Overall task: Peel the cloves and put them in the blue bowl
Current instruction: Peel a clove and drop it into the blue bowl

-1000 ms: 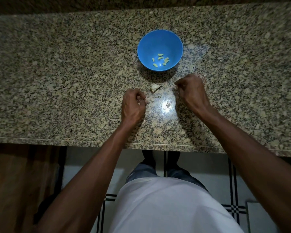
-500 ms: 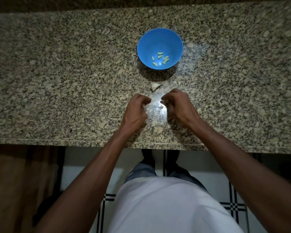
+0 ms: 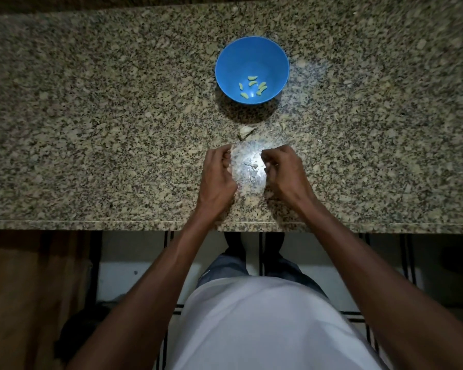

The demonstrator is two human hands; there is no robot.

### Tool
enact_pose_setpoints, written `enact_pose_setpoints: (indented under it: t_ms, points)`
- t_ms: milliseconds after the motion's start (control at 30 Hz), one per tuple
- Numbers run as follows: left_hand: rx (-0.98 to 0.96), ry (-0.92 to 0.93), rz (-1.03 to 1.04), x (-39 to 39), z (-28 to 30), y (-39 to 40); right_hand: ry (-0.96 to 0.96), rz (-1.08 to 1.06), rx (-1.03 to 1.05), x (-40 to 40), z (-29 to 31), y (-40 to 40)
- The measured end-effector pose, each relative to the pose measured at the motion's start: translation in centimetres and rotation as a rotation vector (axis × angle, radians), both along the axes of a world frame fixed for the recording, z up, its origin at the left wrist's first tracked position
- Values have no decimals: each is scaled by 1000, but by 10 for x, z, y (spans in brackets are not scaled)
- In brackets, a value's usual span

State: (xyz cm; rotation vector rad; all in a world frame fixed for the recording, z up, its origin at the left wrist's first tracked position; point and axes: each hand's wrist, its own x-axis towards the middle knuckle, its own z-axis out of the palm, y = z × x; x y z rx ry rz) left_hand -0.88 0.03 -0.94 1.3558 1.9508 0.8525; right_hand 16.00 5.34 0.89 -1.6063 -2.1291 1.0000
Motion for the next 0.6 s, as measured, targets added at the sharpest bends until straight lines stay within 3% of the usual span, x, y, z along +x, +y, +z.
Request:
enact_pose_setpoints:
  t_ms: [233, 433, 600]
  points:
    - [-174, 160, -350, -6, 1, -4, -167, 333, -70, -9, 0, 4]
    - [-62, 166, -251, 2, 5, 4, -186, 293, 108, -13, -3, -8]
    - [-51, 193, -268, 4, 11, 7, -178, 239, 130, -13, -5, -15]
